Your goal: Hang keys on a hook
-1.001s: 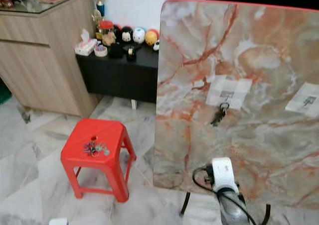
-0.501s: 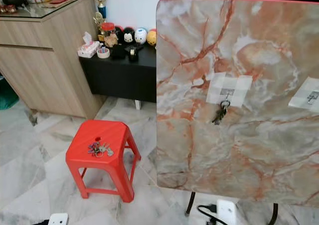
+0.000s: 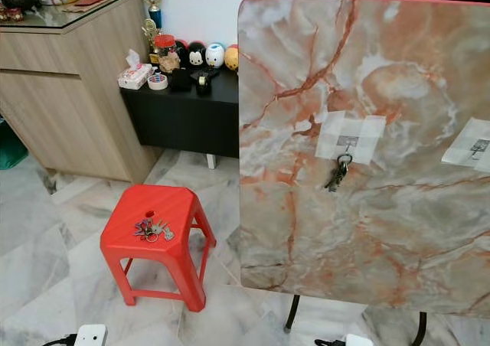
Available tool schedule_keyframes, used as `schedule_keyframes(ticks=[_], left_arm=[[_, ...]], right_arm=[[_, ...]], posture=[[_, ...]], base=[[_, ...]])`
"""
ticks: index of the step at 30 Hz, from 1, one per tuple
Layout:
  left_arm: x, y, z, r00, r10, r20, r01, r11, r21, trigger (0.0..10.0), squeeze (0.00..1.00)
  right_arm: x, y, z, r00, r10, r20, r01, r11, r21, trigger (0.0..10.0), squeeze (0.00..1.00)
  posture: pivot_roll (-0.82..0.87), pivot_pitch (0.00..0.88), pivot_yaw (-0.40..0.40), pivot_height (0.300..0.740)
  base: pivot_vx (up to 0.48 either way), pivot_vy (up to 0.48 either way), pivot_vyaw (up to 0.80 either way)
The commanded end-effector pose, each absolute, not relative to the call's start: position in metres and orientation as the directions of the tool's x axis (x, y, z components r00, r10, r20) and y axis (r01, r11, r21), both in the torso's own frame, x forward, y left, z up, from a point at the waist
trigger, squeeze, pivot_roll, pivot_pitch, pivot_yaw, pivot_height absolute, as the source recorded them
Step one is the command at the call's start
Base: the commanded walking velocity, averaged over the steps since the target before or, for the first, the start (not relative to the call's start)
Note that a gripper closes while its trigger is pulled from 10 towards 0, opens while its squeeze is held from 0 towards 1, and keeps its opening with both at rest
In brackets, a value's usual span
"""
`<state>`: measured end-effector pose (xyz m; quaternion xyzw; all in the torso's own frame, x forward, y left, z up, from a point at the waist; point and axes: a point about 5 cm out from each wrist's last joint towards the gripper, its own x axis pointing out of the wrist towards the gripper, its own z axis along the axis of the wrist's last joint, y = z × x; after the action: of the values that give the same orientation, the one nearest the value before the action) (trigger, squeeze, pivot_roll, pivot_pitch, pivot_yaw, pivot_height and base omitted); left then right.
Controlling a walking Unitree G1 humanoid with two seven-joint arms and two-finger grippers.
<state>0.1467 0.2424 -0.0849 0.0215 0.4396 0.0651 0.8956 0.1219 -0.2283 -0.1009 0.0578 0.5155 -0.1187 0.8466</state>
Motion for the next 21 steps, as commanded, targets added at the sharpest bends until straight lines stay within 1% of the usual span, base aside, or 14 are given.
schedule_keyframes(ticks=[1,2,5,7,11,13,14,16,20,21], left_arm=[[0.139,0.244,-0.088,0.580,0.139,-0.803,-0.118,0.989,0.086,10.0,0.00],[0.138,0.245,-0.088,0.580,0.140,-0.803,-0.119,0.989,0.087,10.0,0.00],[0.131,0.254,-0.087,0.569,0.152,-0.809,-0.123,0.987,0.099,10.0,0.00],[0.130,0.257,-0.087,0.565,0.156,-0.810,-0.128,0.987,0.101,10.0,0.00],[0.127,0.262,-0.086,0.559,0.162,-0.813,-0.134,0.985,0.104,10.0,0.00],[0.126,0.265,-0.086,0.552,0.166,-0.817,-0.135,0.985,0.109,10.0,0.00],[0.126,0.265,-0.086,0.552,0.166,-0.817,-0.135,0.985,0.109,10.0,0.00],[0.126,0.266,-0.086,0.547,0.167,-0.820,-0.131,0.985,0.113,10.0,0.00],[0.126,0.265,-0.086,0.543,0.167,-0.823,-0.130,0.985,0.114,10.0,0.00],[0.127,0.264,-0.087,0.541,0.166,-0.825,-0.127,0.985,0.115,10.0,0.00]], right_arm=[[0.118,-0.230,-0.102,0.429,-0.132,-0.894,0.250,0.968,-0.023,10.0,0.00],[0.117,-0.231,-0.102,0.428,-0.130,-0.894,0.246,0.969,-0.023,10.0,0.00],[0.117,-0.236,-0.101,0.429,-0.132,-0.894,0.250,0.968,-0.023,10.0,0.00],[0.118,-0.234,-0.101,0.429,-0.126,-0.895,0.241,0.970,-0.021,10.0,0.00],[0.119,-0.221,-0.104,0.426,-0.111,-0.898,0.231,0.973,-0.010,10.0,0.00],[0.121,-0.200,-0.107,0.420,-0.087,-0.903,0.217,0.976,0.007,10.0,0.00],[0.121,-0.200,-0.107,0.420,-0.087,-0.903,0.217,0.976,0.007,10.0,0.00],[0.122,-0.190,-0.108,0.420,-0.073,-0.905,0.203,0.979,0.015,10.0,0.00],[0.124,-0.190,-0.107,0.422,-0.074,-0.903,0.207,0.978,0.016,10.0,0.00],[0.125,-0.197,-0.106,0.424,-0.082,-0.902,0.211,0.977,0.010,10.0,0.00]], posture=[[0.07,0.000,-0.020,0.740],[0.07,0.000,-0.020,0.740],[0.08,0.000,-0.022,0.740],[0.08,0.000,-0.021,0.740],[0.08,0.000,-0.021,0.740],[0.08,0.000,-0.017,0.740],[0.08,0.000,-0.017,0.740],[0.09,0.000,-0.015,0.740],[0.09,0.000,-0.013,0.740],[0.09,0.000,-0.012,0.740]], base=[[0.000,0.000,0.00],[0.000,0.000,0.00],[0.000,0.280,0.00],[0.000,0.304,0.00],[0.000,0.360,0.00],[0.000,0.390,0.00],[0.000,0.390,0.00],[0.000,0.390,0.00],[0.000,0.391,0.00],[0.000,0.390,0.00]])
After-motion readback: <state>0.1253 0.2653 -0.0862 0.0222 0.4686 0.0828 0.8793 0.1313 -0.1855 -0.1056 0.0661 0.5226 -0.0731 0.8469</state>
